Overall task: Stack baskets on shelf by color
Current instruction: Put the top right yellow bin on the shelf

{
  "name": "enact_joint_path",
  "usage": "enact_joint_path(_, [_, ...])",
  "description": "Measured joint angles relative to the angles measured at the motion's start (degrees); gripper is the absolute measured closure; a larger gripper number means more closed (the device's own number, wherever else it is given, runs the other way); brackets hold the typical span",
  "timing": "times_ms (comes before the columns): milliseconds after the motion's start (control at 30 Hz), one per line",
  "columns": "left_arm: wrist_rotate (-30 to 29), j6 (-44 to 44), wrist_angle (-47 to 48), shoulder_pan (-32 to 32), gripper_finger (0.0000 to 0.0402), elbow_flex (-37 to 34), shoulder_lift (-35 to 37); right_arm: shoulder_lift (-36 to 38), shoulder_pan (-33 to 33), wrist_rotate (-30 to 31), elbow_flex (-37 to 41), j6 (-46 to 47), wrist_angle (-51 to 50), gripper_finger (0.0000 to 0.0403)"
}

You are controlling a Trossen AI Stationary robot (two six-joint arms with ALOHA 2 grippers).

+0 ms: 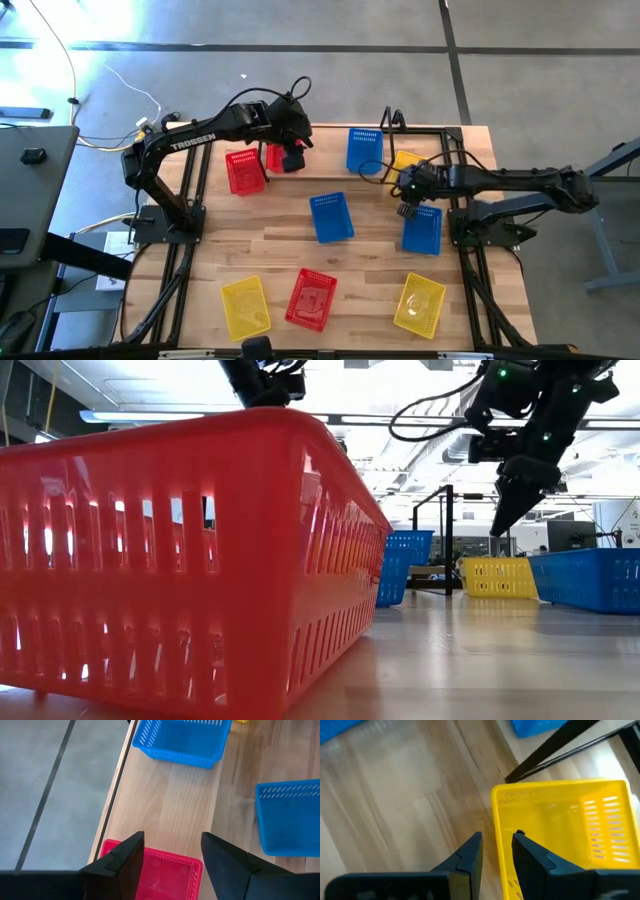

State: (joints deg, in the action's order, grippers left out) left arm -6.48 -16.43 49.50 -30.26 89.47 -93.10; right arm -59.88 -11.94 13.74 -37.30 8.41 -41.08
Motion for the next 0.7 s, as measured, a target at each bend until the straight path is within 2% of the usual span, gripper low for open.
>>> enact_joint_path(267, [-0.02, -0.02, 0.00, 0.04, 0.0215, 0.00, 0.00, -5.99, -3.07, -3.06, 0.00, -3.78, 2.64, 0.0311])
enact_joint_path(567, [-0.06, -0.16, 0.00, 0.04, 0.0215, 0.00, 0.00, -12.02, -3.46, -1.77, 0.00, -3.98, 2.42, 0.0312])
enact_joint_path(700, [-0.13, -0.20, 0.00, 0.04, 0.0215, 0.00, 0.00, -13.99, -3.46, -0.28, 0.00, -3.96, 2.33, 0.0328])
